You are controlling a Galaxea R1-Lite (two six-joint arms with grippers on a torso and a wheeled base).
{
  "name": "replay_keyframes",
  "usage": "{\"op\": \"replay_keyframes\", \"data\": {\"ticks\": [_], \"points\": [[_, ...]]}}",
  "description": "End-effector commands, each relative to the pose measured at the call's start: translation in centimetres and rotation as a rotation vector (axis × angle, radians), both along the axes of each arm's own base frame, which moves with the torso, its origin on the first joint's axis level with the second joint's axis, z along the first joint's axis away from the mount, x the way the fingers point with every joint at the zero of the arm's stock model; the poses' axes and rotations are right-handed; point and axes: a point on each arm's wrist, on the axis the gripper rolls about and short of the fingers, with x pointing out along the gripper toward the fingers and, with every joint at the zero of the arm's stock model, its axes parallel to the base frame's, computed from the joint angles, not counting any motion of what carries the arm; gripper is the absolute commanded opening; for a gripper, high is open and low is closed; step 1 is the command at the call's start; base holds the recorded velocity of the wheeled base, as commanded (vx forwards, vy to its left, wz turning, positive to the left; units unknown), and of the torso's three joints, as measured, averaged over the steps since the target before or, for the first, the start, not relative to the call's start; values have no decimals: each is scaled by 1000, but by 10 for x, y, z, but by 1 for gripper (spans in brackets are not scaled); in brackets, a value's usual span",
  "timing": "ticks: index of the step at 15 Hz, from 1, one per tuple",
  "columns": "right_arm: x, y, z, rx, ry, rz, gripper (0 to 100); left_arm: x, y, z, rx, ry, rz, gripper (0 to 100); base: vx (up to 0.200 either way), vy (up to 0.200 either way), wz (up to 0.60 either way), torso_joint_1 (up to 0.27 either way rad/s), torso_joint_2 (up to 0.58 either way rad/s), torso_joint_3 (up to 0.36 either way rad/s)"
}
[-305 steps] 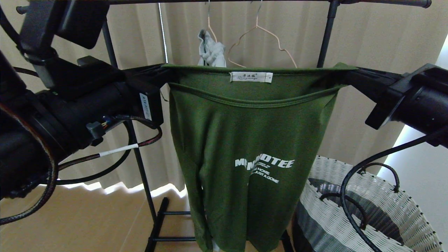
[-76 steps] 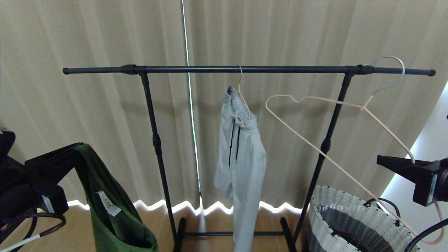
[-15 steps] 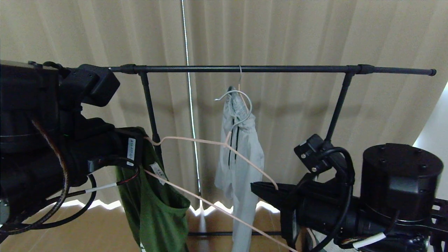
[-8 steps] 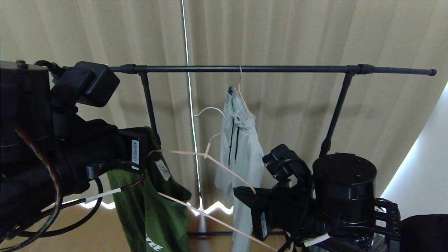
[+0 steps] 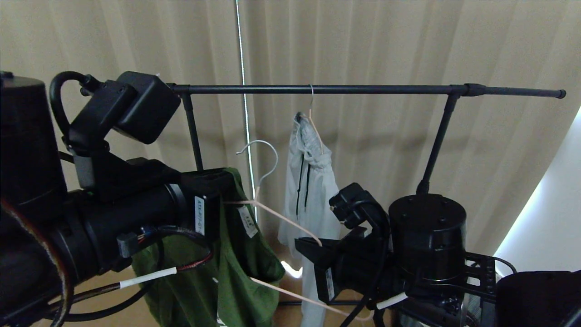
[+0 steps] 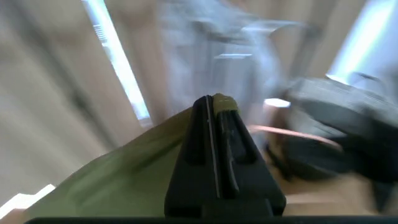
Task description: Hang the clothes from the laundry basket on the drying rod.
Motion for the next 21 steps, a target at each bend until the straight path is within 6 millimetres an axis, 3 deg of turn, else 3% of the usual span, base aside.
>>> {"op": "replay_keyframes", "data": {"ticks": [1, 8, 14, 15, 21], "points": [[-1, -1, 4, 11, -9, -1, 0, -4, 1, -2, -2, 4, -28, 0, 0, 0, 0, 0, 0, 0], [-3, -7, 36, 94, -84, -26, 0, -12, 8, -26, 18, -17, -99, 0, 0, 0, 0, 0, 0, 0], [-12, -21, 57, 146, -127, -33, 0, -17, 13, -34, 51, -13, -104, 0, 0, 0, 0, 0, 0, 0], [-12, -23, 57, 144, -127, -39, 0, -18, 14, -33, 49, -17, -106, 100, 0, 0, 0, 0, 0, 0], [-6, -39, 65, 153, -156, -116, 0, -33, 25, -35, 41, -83, -159, 100, 0, 0, 0, 0, 0, 0]]}}
